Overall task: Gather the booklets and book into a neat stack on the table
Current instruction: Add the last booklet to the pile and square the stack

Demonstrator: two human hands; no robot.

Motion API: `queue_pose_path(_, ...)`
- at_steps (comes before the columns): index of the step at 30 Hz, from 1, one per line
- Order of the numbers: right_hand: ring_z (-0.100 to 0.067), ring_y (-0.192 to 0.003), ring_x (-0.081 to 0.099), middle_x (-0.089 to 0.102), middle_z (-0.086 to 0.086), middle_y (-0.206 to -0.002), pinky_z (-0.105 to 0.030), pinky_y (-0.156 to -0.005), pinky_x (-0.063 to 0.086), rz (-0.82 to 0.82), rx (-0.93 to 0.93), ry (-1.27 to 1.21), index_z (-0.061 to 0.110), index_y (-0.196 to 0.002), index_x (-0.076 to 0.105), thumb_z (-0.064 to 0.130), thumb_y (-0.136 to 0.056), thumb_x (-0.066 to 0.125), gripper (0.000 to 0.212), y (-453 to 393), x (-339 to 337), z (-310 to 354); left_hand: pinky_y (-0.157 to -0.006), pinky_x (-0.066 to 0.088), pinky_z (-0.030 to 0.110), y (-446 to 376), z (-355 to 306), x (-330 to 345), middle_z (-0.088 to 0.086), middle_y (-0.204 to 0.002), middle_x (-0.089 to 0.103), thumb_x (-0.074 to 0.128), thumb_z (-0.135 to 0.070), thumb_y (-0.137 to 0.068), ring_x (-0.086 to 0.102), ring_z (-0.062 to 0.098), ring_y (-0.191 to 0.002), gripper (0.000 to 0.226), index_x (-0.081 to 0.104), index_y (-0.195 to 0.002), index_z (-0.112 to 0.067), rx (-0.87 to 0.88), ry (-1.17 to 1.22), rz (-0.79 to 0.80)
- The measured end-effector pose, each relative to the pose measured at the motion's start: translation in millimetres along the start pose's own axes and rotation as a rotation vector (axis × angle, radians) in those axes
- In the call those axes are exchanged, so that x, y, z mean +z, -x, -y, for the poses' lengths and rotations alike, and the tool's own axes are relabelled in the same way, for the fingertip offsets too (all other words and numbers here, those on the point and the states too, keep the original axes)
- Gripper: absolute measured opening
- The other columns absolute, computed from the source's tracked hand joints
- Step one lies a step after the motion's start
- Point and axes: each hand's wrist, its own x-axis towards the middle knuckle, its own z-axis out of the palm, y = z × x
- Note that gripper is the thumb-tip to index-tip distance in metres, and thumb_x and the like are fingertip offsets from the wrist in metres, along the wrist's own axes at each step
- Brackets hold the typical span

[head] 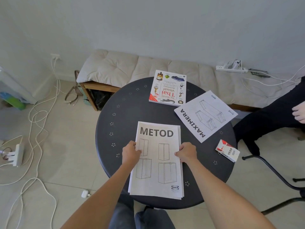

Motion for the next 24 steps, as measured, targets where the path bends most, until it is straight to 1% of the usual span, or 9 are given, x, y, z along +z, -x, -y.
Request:
queue_pose_path(5,-0.026,-0.083,0.066,0.061,-0.004,-0.082,-0.028,-0.061,0.047,-0.027,-0.043,0.152,0.006,-0.086,0.061,0.013,-0.078,0.075,0.018,3,-3,-1,-0.081,0.055,0.033,-3,2,-3,0.007,-0.111,0.06,0.069,-0.015,-0.084,0.056,0.019,-0.087,0.028,0.057,-0.109,-0.011,0.081,-0.194,-0.078)
queue_pose_path(7,-0.022,-0.07,0.06,0.055,-0.001,-0.069,-0.025,-0.053,0.041,-0.068,-0.025,0.141,0.01,-0.071,0.056,0.016,-0.079,0.073,0.02,0,-8,-3,-0.076,0.051,0.03,-4,-4,-6,0.006,-0.112,0.057,0.067,-0.018,-0.085,0.054,0.018,-0.085,0.028,0.057,-0.111,-0.011,0.108,-0.238,-0.102)
queue_pose_path(8,-0.019,-0.06,0.054,0.05,0.0,-0.061,-0.023,-0.048,0.037,-0.101,-0.003,0.112,0.012,-0.062,0.049,0.018,-0.08,0.071,0.029,-4,-11,-5,-0.076,0.051,0.03,-6,-10,-7,0.006,-0.114,0.057,0.066,-0.02,-0.087,0.056,0.018,-0.088,0.03,0.057,-0.114,-0.011,0.125,-0.241,-0.11)
queue_pose_path(10,-0.018,-0.052,0.047,0.045,-0.001,-0.056,-0.021,-0.045,0.034,-0.162,0.068,0.041,0.015,-0.055,0.041,0.021,-0.081,0.068,0.038,-10,-20,-7,-0.083,0.052,0.031,-12,-22,-8,0.007,-0.12,0.058,0.064,-0.021,-0.089,0.06,0.021,-0.099,0.034,0.056,-0.121,-0.011,0.175,-0.239,-0.105)
queue_pose_path(12,-0.021,-0.062,0.057,0.056,-0.005,-0.066,-0.023,-0.052,0.042,-0.199,0.133,-0.028,0.011,-0.063,0.051,0.024,-0.083,0.067,0.028,-16,-34,-8,-0.088,0.051,0.032,-20,-38,-8,0.008,-0.121,0.06,0.062,-0.021,-0.09,0.06,0.023,-0.105,0.033,0.058,-0.121,-0.01,0.23,-0.235,-0.076)
queue_pose_path(14,-0.027,-0.08,0.066,0.068,-0.011,-0.089,-0.025,-0.056,0.045,-0.199,0.17,-0.065,0.006,-0.089,0.063,0.024,-0.083,0.067,0.02,-21,-48,-10,-0.087,0.05,0.029,-28,-58,-6,0.01,-0.121,0.062,0.06,-0.022,-0.091,0.061,0.024,-0.105,0.033,0.059,-0.121,-0.009,0.265,-0.228,-0.045)
queue_pose_path(17,-0.032,-0.102,0.065,0.066,-0.012,-0.117,-0.027,-0.06,0.044,-0.235,0.189,-0.039,0.004,-0.119,0.058,0.022,-0.084,0.066,0.04,-30,-61,-16,-0.082,0.046,0.023,-40,-93,2,0.01,-0.127,0.059,0.058,-0.025,-0.093,0.06,0.023,-0.109,0.037,0.056,-0.125,-0.009,0.287,-0.208,0.013)
queue_pose_path(19,-0.034,-0.106,0.063,0.064,-0.014,-0.121,-0.027,-0.062,0.043,-0.264,0.201,-0.038,0.004,-0.122,0.056,0.021,-0.086,0.066,0.042,-37,-65,-20,-0.08,0.045,0.023,-53,-117,11,0.01,-0.13,0.058,0.057,-0.027,-0.093,0.059,0.024,-0.111,0.039,0.054,-0.128,-0.009,0.292,-0.213,0.067)
queue_pose_path(24,-0.037,-0.107,0.062,0.062,-0.018,-0.124,-0.035,-0.073,0.05,-0.316,0.351,-0.188,0.0,-0.122,0.053,0.022,-0.087,0.066,0.043,-61,-67,-23,-0.095,0.046,0.03,-90,-169,39,0.011,-0.131,0.058,0.055,-0.032,-0.094,0.057,0.026,-0.118,0.045,0.05,-0.132,-0.008,0.287,-0.279,0.179)
